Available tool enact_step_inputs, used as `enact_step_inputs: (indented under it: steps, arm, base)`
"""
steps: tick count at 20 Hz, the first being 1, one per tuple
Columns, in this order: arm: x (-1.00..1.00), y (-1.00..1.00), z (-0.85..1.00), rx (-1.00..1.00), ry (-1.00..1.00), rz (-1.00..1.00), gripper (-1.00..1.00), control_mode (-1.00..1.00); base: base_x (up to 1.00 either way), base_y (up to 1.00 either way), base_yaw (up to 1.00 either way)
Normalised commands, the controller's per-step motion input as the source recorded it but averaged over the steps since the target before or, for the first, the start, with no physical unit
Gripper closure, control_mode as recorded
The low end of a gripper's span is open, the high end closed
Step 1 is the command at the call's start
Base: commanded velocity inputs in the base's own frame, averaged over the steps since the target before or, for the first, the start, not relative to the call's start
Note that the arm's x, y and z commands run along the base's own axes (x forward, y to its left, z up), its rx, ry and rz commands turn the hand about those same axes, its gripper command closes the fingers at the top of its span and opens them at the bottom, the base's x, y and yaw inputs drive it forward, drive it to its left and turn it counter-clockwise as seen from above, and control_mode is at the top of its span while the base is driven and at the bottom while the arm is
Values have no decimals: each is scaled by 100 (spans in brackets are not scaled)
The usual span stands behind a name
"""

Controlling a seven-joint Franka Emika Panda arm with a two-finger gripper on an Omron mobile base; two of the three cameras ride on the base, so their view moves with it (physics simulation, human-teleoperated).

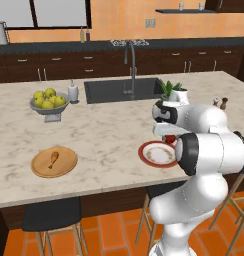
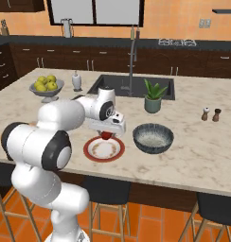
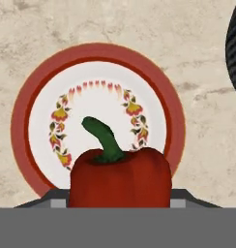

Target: Pick the chicken drumstick and bell pepper from their plates and place them in the bowl. Then put the bowl in the fridge.

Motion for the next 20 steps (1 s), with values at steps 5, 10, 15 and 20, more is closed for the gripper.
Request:
enact_step_inputs:
  steps: [5,10,15,20]
  arm:
    - [6,-79,43,0,8,0,100,-100]
    - [14,-76,3,1,8,0,100,-100]
    - [23,-60,-11,0,1,0,100,-100]
    - [23,-45,-28,0,0,0,100,-100]
  base:
    - [0,0,0]
    - [0,0,0]
    - [0,0,0]
    - [0,0,0]
